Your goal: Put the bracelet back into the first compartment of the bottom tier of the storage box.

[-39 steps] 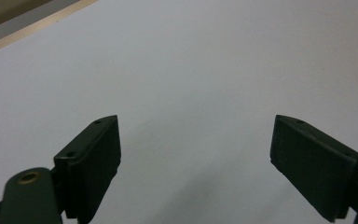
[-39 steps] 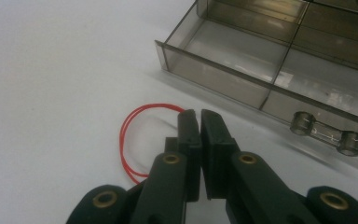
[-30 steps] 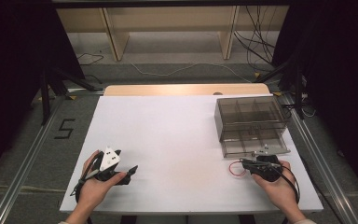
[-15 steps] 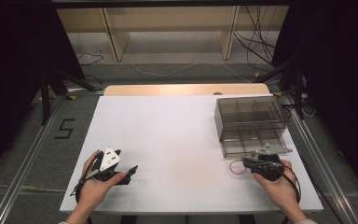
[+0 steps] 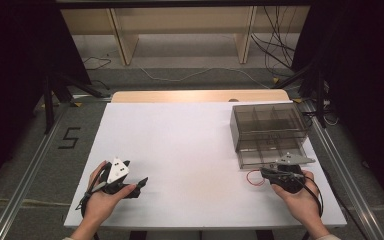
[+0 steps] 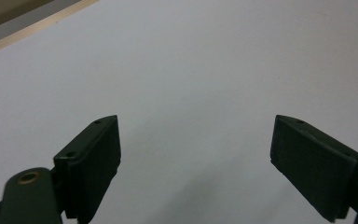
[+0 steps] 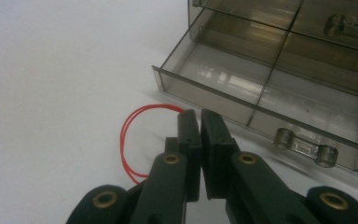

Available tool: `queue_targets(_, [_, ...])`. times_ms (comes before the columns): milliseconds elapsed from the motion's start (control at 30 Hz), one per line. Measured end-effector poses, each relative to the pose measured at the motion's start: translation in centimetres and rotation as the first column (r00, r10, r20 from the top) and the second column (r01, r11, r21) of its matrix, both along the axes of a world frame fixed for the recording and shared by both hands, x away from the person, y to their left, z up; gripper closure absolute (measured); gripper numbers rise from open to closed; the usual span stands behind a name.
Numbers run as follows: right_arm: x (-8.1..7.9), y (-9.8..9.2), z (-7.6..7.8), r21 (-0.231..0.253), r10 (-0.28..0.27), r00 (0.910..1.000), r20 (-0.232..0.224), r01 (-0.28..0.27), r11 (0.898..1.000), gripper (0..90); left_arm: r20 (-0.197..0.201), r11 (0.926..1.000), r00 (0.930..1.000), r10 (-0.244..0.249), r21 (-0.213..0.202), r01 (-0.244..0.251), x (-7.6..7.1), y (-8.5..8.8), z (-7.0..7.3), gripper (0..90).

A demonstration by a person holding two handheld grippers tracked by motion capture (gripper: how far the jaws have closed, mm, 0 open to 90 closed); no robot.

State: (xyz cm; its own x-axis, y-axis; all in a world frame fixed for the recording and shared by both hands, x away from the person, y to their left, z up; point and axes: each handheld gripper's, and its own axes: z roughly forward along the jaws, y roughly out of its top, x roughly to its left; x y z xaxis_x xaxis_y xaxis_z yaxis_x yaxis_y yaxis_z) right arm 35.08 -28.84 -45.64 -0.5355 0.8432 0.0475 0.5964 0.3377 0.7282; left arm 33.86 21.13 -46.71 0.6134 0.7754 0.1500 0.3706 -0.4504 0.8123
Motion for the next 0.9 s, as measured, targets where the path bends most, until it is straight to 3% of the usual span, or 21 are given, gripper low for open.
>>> queue_targets(900, [0.39, -0.14, 0.88, 0.015, -0.014, 0.9996, 0.026, 0.014, 1.000, 87.5, 0.002, 1.0000, 1.0000, -0.003, 0.002, 0.003, -0.01, -0.05, 0.00, 16.0])
